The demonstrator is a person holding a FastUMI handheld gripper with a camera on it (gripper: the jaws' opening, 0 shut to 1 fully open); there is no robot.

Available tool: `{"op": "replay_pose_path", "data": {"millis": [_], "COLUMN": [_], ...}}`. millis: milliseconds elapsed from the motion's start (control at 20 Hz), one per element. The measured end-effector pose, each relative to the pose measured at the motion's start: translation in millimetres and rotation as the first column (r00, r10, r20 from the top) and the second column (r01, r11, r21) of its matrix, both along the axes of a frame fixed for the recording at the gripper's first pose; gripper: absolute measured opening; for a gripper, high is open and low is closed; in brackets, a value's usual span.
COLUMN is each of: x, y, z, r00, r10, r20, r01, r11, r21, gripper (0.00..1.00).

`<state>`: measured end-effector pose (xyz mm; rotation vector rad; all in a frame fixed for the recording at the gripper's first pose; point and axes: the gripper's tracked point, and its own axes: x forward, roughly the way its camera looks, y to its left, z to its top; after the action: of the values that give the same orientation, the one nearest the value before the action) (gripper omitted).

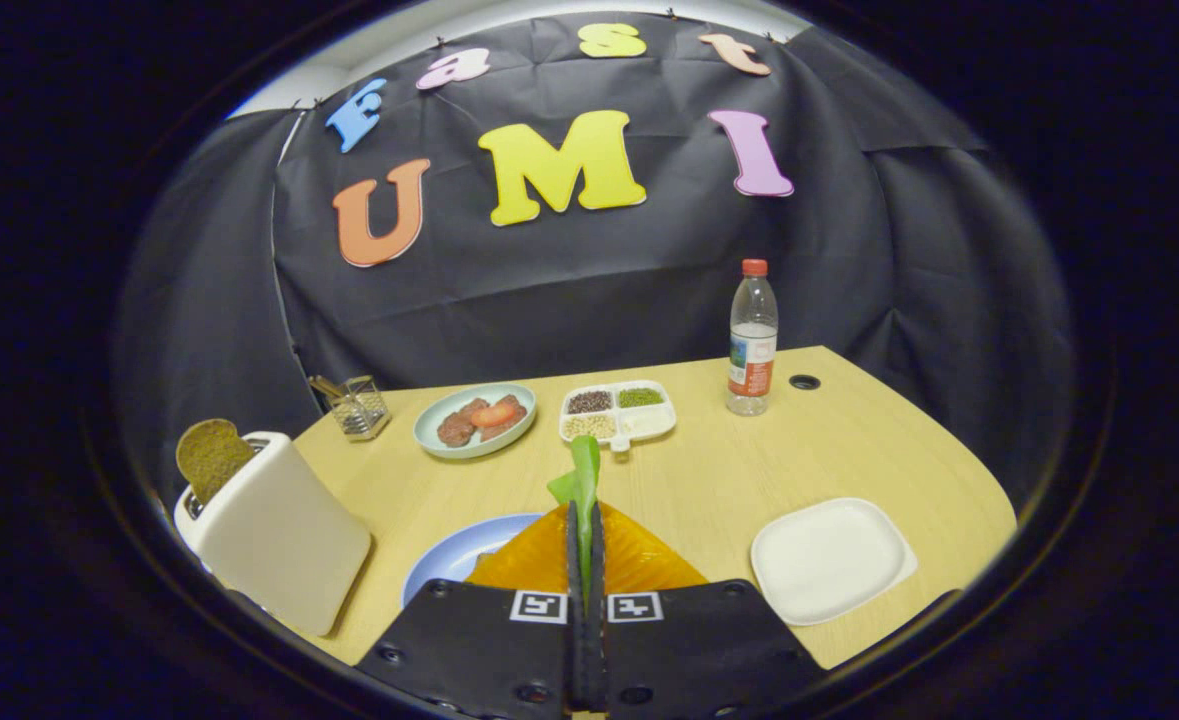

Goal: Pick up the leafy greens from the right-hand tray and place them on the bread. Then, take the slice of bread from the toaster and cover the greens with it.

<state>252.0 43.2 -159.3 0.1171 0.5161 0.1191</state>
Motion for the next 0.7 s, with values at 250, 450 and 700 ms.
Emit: {"op": "replay_pose_path", "data": {"millis": [250, 450, 700], "x": [-3.6, -11.2, -17.4], "y": [23.8, 58.3, 87.3], "z": [-9.8, -11.7, -22.1], "r00": [0.999, 1.0, 0.999], "r10": [-0.05, 0.0, 0.039], "r20": [0.015, 0.006, -0.012], "r01": [0.05, 0.0, -0.038], "r11": [0.999, 0.998, 0.994], "r21": [0.001, 0.067, 0.101], "gripper": [0.0, 0.01, 0.17]}}
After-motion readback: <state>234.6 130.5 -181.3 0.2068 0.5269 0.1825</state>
